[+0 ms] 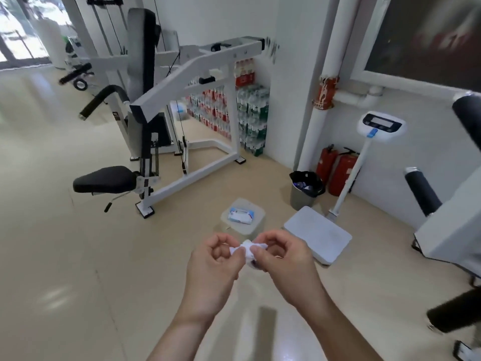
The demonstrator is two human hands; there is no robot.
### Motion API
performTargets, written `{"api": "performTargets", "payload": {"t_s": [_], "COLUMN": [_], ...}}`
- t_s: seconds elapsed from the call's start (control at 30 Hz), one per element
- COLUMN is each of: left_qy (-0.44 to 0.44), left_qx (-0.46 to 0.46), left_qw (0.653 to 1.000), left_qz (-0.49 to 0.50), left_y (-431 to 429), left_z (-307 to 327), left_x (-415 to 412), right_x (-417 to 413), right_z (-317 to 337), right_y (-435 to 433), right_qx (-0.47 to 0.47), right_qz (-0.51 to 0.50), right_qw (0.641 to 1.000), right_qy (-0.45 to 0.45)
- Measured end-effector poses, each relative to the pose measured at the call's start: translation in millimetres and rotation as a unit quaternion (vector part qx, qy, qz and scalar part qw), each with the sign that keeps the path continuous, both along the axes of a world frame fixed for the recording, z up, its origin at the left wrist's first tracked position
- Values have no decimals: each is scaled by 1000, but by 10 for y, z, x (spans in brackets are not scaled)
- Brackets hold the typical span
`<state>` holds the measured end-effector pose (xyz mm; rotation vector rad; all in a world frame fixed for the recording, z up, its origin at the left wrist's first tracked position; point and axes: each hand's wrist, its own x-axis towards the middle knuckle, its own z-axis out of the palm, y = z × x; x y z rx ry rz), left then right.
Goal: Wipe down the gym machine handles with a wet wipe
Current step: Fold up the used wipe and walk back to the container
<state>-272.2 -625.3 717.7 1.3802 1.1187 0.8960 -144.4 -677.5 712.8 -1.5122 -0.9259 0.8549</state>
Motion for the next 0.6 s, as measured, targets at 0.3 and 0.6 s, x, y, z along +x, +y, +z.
{"api": "performTargets", "payload": {"t_s": [0.3,0.6], "left_qy": [52,73], "left_qx": [30,44], "left_qw": [993,931], "left_qz": [-100,-354], "left_y": [2118,3808], "left_z": [-218,-548], "left_x": [931,2003], "right_x": [824,1587], "right_z": [-122,-418], "right_y": [1783,3224], "right_qx": [-54,-71], "right_qz": [-97,-257], "right_qw": [989,938], "right_qy": [96,220]}}
